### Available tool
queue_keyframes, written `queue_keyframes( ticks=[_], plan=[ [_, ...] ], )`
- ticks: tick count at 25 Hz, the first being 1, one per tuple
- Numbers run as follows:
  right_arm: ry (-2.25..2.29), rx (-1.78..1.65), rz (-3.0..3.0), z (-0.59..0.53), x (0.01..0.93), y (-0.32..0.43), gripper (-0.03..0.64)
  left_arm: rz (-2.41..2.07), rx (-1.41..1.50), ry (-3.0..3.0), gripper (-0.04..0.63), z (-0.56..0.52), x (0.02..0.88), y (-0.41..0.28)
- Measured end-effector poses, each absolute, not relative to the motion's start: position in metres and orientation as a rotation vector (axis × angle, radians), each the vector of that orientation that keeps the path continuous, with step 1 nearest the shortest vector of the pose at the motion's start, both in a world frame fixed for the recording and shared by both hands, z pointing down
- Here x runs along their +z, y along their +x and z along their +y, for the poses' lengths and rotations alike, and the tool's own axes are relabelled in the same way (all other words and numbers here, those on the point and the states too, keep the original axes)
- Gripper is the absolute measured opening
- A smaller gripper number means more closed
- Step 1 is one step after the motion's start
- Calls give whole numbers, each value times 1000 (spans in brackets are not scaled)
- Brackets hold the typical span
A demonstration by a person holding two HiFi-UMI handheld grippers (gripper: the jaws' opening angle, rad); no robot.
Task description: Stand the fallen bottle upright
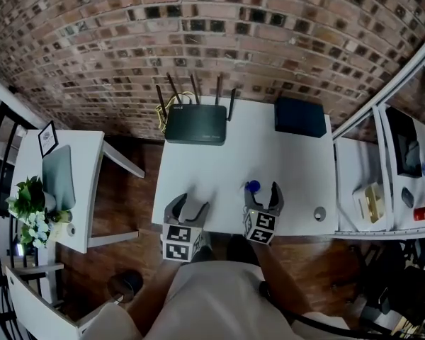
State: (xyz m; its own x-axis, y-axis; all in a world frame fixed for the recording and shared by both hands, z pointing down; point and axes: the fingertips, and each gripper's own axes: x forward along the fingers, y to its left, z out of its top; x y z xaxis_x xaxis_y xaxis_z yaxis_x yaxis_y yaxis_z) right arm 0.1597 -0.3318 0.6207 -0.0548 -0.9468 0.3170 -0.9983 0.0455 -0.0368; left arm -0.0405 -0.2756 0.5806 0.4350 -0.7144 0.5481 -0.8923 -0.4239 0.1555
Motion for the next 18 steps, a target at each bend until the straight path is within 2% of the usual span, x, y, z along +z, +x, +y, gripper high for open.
queue_keyframes(
  ticks=[5,8,14,18],
  plan=[
    [2078,408,-2085,-326,624,171,446,-1333,548,2283,291,-263,582,-48],
    [2090,428,-2102,-326,626,174,531,-1329,538,2286,290,-256,584,-53],
    [2019,461,-2183,-328,631,166,575,-1381,506,2259,291,-241,581,-65],
    [1896,571,-2270,-324,639,151,575,-1465,470,2226,290,-225,569,-66]
  ],
)
